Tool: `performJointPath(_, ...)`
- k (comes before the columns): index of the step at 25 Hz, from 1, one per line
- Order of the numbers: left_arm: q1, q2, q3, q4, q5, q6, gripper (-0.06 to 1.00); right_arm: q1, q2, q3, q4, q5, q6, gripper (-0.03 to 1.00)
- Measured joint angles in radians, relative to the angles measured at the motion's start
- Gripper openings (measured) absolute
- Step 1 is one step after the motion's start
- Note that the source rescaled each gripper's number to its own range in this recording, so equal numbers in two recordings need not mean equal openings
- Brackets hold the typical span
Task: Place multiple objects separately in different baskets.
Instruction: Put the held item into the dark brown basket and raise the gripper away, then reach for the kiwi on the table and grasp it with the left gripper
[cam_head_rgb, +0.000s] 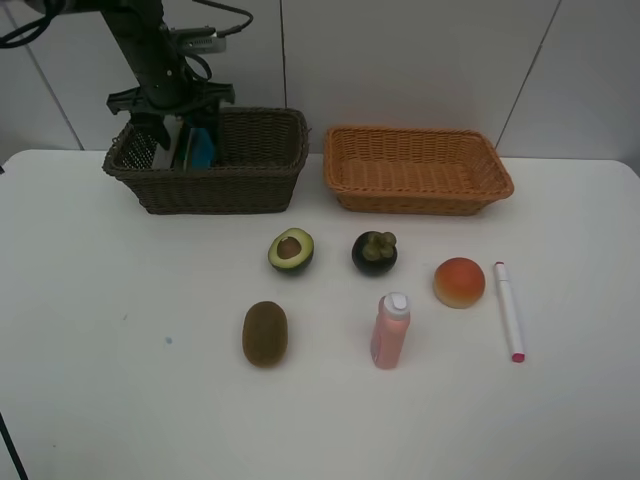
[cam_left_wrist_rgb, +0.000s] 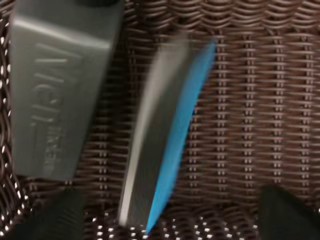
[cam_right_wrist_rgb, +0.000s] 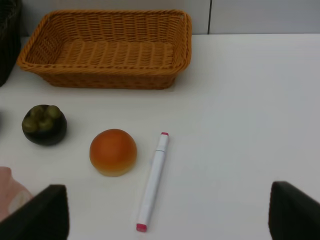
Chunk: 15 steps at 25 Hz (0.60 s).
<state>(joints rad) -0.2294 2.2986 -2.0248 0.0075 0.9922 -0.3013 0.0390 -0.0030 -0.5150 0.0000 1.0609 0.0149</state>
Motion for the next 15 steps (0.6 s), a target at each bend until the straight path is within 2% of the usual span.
performJointPath(5, 0.000, 0.000, -0.014, -0.007, -0.007, 0.000, 0.84, 0.000, 0.000, 0.000, 0.000, 0.000, 0.000, 1.00)
performJointPath(8, -0.001, 0.000, -0.052, -0.007, 0.067, 0.000, 0.85, 0.000, 0.000, 0.000, 0.000, 0.000, 0.000, 1.00)
performJointPath(11, -0.009, 0.000, -0.116, -0.042, 0.180, 0.021, 0.85, 0.000, 0.000, 0.000, 0.000, 0.000, 0.000, 1.00)
performJointPath(15, -0.030, -0.011, -0.141, -0.117, 0.205, 0.071, 0.85, 0.000, 0.000, 0.000, 0.000, 0.000, 0.000, 1.00)
